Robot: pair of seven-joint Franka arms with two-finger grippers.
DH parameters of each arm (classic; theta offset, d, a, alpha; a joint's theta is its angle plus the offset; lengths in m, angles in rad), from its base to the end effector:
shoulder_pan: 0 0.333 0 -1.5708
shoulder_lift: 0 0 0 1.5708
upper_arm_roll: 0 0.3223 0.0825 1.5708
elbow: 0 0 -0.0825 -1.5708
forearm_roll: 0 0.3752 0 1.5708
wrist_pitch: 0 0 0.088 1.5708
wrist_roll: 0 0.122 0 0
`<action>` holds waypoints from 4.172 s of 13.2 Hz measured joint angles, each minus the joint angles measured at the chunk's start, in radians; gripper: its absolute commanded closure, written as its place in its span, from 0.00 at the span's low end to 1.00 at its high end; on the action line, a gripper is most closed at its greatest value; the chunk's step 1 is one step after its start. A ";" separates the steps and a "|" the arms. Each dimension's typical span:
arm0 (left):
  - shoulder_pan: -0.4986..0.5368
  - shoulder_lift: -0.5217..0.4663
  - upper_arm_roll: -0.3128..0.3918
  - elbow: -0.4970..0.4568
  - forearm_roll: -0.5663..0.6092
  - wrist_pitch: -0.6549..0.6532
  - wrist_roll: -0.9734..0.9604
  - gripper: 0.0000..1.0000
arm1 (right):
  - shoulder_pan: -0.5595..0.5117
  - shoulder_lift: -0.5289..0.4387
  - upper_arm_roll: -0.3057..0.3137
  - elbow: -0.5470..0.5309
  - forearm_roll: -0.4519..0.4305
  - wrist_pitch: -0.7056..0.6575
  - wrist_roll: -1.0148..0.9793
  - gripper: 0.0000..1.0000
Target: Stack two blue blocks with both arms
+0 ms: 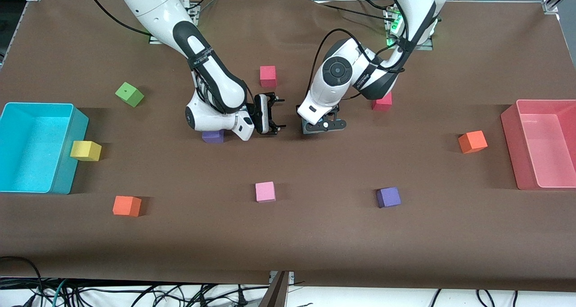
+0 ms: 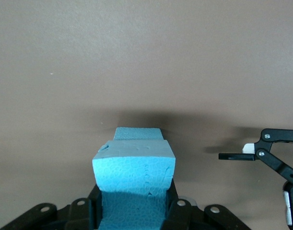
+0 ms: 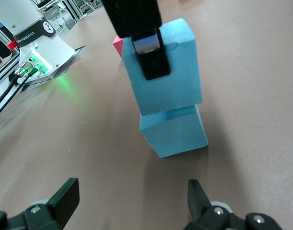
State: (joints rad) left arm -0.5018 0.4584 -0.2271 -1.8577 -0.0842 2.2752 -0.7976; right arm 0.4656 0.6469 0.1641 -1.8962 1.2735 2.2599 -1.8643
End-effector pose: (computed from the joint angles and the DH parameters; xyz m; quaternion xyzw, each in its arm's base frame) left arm 0.4750 -0.4169 0.2734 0.9939 0.0725 -0.0678 0.0481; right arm 0.4771 0.3895 0.1589 -0.6658 -0.5871 -0.1546 0.4339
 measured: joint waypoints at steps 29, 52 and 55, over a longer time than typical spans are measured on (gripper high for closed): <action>0.412 -0.480 0.210 0.125 0.119 -0.617 0.678 0.00 | -0.175 -0.356 -0.155 0.003 -0.724 -0.249 0.302 0.00; 0.414 -0.408 0.224 0.293 0.119 -0.661 0.608 0.00 | -0.229 -0.561 -0.322 0.046 -1.240 -0.513 1.336 0.00; 0.412 -0.408 0.220 0.295 0.119 -0.664 0.609 0.00 | -0.228 -0.563 -0.323 0.106 -1.249 -0.600 1.732 0.00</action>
State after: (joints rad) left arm -0.0902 0.0505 -0.0074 -1.5630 0.0344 1.6110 -0.1889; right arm 0.2378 0.0844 -0.1591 -1.7897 0.0245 1.6601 -0.1320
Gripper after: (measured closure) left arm 0.000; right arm 0.000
